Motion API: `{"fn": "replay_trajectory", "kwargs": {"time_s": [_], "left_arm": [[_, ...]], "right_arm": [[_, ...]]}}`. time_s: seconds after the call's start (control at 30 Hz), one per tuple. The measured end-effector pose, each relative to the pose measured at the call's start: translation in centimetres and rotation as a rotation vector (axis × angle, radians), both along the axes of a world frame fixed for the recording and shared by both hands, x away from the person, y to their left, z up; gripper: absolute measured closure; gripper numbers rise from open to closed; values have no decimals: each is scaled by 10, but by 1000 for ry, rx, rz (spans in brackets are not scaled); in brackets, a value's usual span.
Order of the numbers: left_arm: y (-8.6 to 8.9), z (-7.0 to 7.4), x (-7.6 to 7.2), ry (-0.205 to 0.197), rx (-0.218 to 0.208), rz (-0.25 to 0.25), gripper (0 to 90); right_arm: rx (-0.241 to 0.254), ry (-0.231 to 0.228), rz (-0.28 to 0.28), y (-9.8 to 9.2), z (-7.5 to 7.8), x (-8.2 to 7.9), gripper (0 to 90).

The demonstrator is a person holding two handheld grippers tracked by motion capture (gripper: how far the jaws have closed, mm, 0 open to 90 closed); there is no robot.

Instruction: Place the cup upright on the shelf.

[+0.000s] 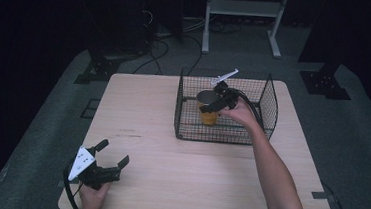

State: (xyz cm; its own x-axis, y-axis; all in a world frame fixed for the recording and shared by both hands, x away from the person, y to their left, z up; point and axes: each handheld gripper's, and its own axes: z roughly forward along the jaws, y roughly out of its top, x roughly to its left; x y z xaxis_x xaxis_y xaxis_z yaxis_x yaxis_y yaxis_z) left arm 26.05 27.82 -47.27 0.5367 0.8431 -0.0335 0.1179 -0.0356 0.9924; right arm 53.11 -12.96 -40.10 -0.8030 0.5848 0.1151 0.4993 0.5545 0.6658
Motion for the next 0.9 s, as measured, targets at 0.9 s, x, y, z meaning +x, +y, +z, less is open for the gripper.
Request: {"fn": "replay_trajectory", "kwargs": {"time_s": [0.9], "left_arm": [[-1,0,0,2,6,1,22]], "right_arm": [[-36,-43,15,-2,3,-9,88]]}}
